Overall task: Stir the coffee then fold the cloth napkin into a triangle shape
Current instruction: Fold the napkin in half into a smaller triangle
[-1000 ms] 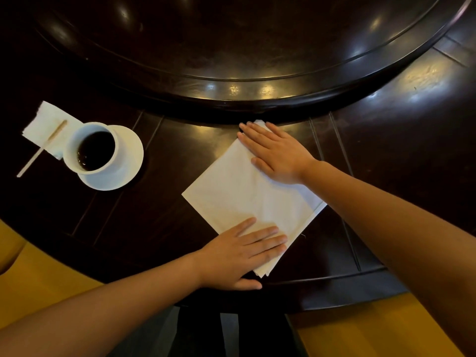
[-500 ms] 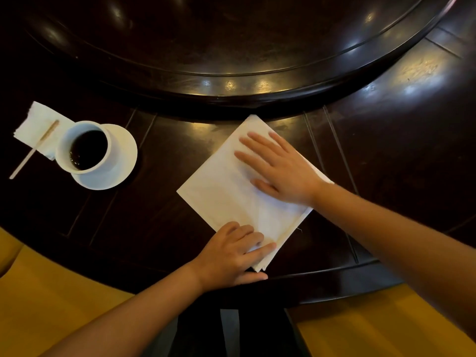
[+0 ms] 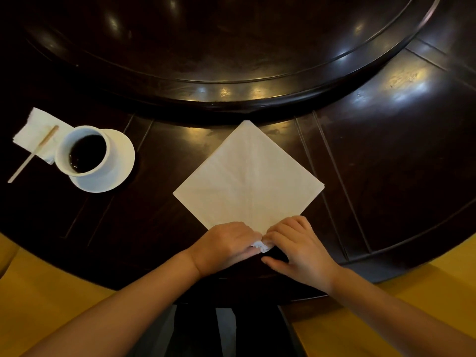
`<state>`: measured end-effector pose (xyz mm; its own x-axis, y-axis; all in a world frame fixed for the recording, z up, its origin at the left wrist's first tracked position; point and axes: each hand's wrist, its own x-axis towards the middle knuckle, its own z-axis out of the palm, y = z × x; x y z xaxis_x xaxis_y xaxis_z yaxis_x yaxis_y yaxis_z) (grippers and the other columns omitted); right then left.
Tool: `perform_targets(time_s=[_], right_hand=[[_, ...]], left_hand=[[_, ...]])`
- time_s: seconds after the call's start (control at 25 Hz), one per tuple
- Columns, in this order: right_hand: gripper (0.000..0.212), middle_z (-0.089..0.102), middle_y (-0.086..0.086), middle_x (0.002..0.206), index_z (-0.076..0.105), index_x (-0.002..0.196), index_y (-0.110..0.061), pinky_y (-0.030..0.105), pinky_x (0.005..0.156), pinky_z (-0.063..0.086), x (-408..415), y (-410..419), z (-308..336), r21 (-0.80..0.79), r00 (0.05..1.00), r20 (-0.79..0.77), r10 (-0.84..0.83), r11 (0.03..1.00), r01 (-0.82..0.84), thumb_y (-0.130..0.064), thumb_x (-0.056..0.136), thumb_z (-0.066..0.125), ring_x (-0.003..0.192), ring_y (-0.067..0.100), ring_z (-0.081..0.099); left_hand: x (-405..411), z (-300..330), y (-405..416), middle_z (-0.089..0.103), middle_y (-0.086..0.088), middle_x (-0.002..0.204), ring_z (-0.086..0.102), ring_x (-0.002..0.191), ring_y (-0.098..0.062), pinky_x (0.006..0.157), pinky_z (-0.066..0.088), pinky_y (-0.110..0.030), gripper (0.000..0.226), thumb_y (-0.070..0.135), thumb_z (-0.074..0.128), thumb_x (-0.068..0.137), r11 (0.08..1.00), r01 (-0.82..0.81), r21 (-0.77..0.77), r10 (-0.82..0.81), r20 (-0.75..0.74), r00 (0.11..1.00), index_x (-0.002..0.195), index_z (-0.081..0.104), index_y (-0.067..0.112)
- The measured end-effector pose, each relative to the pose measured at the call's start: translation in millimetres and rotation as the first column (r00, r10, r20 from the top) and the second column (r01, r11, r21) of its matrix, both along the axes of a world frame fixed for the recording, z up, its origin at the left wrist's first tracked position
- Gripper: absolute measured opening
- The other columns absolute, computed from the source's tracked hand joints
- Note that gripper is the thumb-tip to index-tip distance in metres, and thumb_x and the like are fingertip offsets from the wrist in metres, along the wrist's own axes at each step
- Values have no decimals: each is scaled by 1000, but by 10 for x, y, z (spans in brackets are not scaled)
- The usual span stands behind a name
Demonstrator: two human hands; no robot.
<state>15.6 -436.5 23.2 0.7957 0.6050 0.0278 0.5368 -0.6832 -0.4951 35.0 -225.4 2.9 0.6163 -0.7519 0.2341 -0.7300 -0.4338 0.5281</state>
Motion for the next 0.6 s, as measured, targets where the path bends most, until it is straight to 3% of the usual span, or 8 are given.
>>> perform_targets(time_s=[0.08,0.16,0.2,0.24,0.32,0.44,0.52,0.6], right_hand=[[17,60,-7,81,59,90,-20,32,77,34,54,82,31,12,992,-55,-110,994,111,-35,82,60,80,14,51],[17,60,-9,71,62,86,-22,31,72,30,124,162,51,27,973,-98,-210,977,213,-37,83,55,70,11,50],[18,60,-10,68,64,83,-23,30,71,28,166,194,57,33,960,-127,-250,966,256,-37,82,54,67,10,50],[17,62,-10,67,66,80,-22,30,70,27,208,220,61,36,946,-157,-282,956,291,-36,82,56,64,10,51],[16,64,-7,65,68,76,-20,31,70,28,269,258,59,36,927,-204,-316,943,330,-32,81,60,62,12,52],[16,62,-6,64,67,77,-18,27,69,27,300,263,54,50,918,-224,-327,937,346,-32,80,61,60,11,48],[18,61,-8,63,67,76,-19,28,69,27,302,261,51,52,917,-221,-331,935,350,-35,79,59,59,11,49],[19,61,-9,63,67,75,-20,29,69,28,293,259,45,59,918,-220,-331,935,351,-36,79,59,59,11,50]], left_hand=[[24,126,-15,68,-7,90,64,77,-18,69,51,-26,36,35,59,87,975,-222,-30,202,-311,929,118,50,20],[38,239,-52,66,-3,94,63,87,-15,77,48,-16,47,35,66,83,897,-443,10,356,-611,707,125,44,29],[48,269,-66,64,0,93,62,89,-14,78,45,-11,51,33,68,82,866,-499,35,386,-680,623,126,43,30],[52,280,-59,62,3,93,60,91,-13,78,42,-7,55,33,71,81,859,-509,53,403,-683,609,127,41,31],[30,292,-7,57,8,99,55,94,-9,82,38,-6,73,42,74,75,908,-416,52,367,-578,729,135,34,30],[-1,171,152,60,0,106,48,97,-9,90,36,-24,92,57,69,69,964,-235,126,255,-180,950,141,22,24],[-50,88,212,61,-4,106,53,97,-14,88,39,-31,78,49,71,71,973,-191,127,195,-15,981,133,34,20],[-91,40,222,57,-5,101,53,94,-20,83,38,-33,45,37,67,77,986,-134,96,125,87,988,113,48,18]])
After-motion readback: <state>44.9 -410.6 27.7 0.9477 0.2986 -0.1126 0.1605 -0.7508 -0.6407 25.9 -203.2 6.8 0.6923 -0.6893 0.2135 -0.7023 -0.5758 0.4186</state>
